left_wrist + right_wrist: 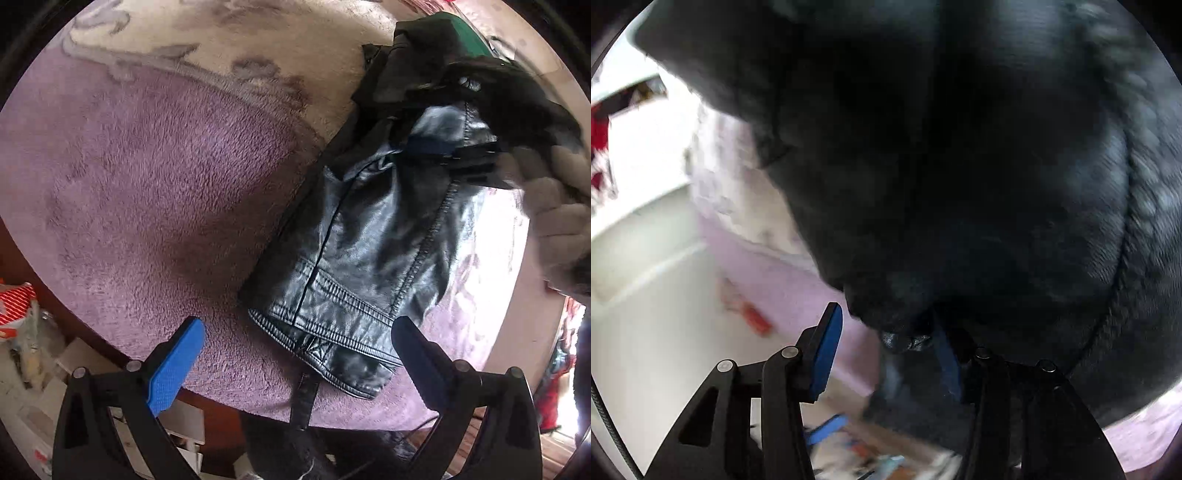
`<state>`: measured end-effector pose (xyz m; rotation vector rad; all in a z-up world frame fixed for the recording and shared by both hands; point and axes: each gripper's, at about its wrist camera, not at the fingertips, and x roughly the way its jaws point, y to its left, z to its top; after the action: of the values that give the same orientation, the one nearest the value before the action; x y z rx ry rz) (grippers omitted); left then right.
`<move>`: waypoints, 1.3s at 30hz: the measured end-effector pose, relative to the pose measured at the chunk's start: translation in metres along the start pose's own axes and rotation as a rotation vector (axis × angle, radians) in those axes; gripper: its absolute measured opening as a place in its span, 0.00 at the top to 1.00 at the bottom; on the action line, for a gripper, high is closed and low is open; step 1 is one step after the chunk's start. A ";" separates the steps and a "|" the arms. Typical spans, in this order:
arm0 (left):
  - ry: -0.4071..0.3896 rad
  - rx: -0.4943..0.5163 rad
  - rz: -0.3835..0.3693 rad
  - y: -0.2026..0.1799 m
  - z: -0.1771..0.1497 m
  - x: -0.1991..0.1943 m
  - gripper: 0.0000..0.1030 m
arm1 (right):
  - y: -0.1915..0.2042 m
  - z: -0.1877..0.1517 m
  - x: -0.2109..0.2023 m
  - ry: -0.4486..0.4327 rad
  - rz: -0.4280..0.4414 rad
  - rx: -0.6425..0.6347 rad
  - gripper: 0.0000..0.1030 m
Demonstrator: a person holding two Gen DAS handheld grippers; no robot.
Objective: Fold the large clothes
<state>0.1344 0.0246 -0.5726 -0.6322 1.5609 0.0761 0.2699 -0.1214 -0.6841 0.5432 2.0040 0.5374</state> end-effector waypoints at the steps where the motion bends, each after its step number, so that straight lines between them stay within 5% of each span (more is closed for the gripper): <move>1: -0.008 0.011 0.023 -0.008 0.002 0.001 0.00 | -0.003 -0.006 -0.017 -0.003 0.043 -0.007 0.49; 5: -0.040 0.037 0.081 -0.026 0.021 0.003 0.00 | -0.014 -0.025 -0.112 -0.155 0.074 -0.059 0.49; 8: -0.054 0.050 0.097 -0.044 0.043 0.018 0.00 | -0.009 -0.008 -0.144 -0.232 0.093 -0.079 0.52; 13: -0.001 0.110 0.223 -0.062 0.073 0.066 0.00 | 0.021 0.071 -0.100 -0.259 -0.136 -0.182 0.62; 16: 0.069 0.140 0.228 -0.063 0.072 0.094 0.00 | 0.013 0.113 -0.060 -0.210 -0.297 -0.177 0.63; 19: 0.090 0.186 0.260 -0.066 0.066 0.092 0.00 | 0.000 0.117 -0.069 -0.185 -0.190 -0.077 0.62; 20: 0.090 0.179 0.252 -0.067 0.066 0.084 0.00 | -0.003 0.109 -0.085 -0.178 -0.093 -0.093 0.62; 24: 0.000 0.123 0.161 -0.083 0.092 0.036 0.00 | -0.032 0.057 -0.163 -0.252 0.086 -0.151 0.62; 27: -0.085 0.115 0.143 -0.109 0.140 0.021 0.00 | -0.068 0.023 -0.202 -0.324 0.021 -0.124 0.61; 30: -0.147 0.137 0.280 -0.129 0.196 0.043 0.00 | -0.106 0.004 -0.206 -0.311 -0.053 -0.081 0.61; 32: -0.104 0.097 0.330 -0.122 0.225 0.071 0.00 | -0.130 -0.002 -0.197 -0.290 -0.054 -0.048 0.61; 36: 0.024 0.017 0.207 -0.099 0.256 0.110 0.00 | -0.159 0.003 -0.176 -0.282 0.053 0.042 0.62; 39: 0.038 0.029 0.149 -0.086 0.259 0.114 0.00 | -0.156 0.021 -0.145 -0.283 -0.025 0.075 0.63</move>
<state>0.4094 0.0222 -0.6806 -0.4966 1.6413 0.1537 0.3288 -0.3275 -0.6832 0.6038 1.7636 0.3494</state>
